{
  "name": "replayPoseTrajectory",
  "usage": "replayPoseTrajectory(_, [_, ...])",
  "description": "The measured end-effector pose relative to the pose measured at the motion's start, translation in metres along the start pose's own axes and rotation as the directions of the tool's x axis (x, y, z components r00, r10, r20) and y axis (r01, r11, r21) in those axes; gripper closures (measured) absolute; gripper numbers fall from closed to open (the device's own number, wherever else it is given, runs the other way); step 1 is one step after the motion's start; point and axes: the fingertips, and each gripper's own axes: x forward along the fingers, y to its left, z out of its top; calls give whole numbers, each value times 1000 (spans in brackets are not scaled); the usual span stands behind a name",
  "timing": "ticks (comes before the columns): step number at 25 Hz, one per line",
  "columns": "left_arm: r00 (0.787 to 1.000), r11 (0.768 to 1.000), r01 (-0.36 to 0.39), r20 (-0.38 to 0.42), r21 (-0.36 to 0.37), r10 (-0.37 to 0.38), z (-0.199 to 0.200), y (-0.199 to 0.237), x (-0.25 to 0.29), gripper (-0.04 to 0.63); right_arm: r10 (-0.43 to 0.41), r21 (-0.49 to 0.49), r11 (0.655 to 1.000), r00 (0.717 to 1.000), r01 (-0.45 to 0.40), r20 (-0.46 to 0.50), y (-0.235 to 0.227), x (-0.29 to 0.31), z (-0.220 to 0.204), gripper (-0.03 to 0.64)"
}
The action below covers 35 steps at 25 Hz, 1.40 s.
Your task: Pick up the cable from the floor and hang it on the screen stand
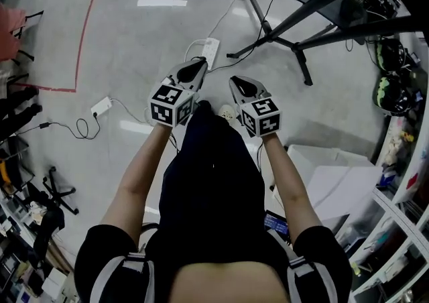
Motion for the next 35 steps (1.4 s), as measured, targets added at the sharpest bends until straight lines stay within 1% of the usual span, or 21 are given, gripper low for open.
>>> replayPoseTrajectory(3, [1000, 1000, -5, -23, -22, 4, -13, 16, 6, 588, 15, -45, 999, 999, -17, -49, -3, 27, -12, 591])
replayPoseTrajectory(7, [1000, 999, -4, -31, -54, 2, -47, 36, 15, 588, 21, -127, 991, 993, -36, -117, -9, 60, -34, 591])
replayPoseTrajectory(10, [999, 998, -14, -37, -63, 11, -73, 51, 24, 588, 37, -151, 987, 986, -62, -160, -15, 85, -56, 591])
replayPoseTrajectory(16, [998, 996, -21, -53, -90, 17, -125, 88, 44, 588, 30, -185, 980, 973, -74, -231, -42, 139, -102, 589])
replayPoseTrajectory(19, [998, 994, -31, -55, -108, 26, -153, 106, 56, 588, 45, -211, 972, 962, -104, -268, -52, 164, -124, 589])
replayPoseTrajectory(23, [998, 989, -53, -51, -137, 47, -190, 130, 71, 588, 86, -270, 945, 937, -185, -339, -54, 200, -159, 589])
replayPoseTrajectory(28, [996, 981, -81, -48, -174, 73, -243, 162, 85, 588, 133, -297, 916, 902, -271, -412, -50, 252, -209, 581])
replayPoseTrajectory(30, [995, 976, -97, -41, -193, 91, -263, 173, 92, 588, 147, -299, 907, 890, -295, -432, -52, 271, -226, 567])
replayPoseTrajectory(33, [993, 970, -116, -53, -214, 108, -296, 190, 100, 588, 170, -296, 898, 877, -326, -450, -53, 300, -250, 528])
replayPoseTrajectory(35, [991, 965, -130, -58, -226, 120, -316, 200, 106, 588, 174, -287, 895, 861, -341, -478, -54, 315, -268, 507])
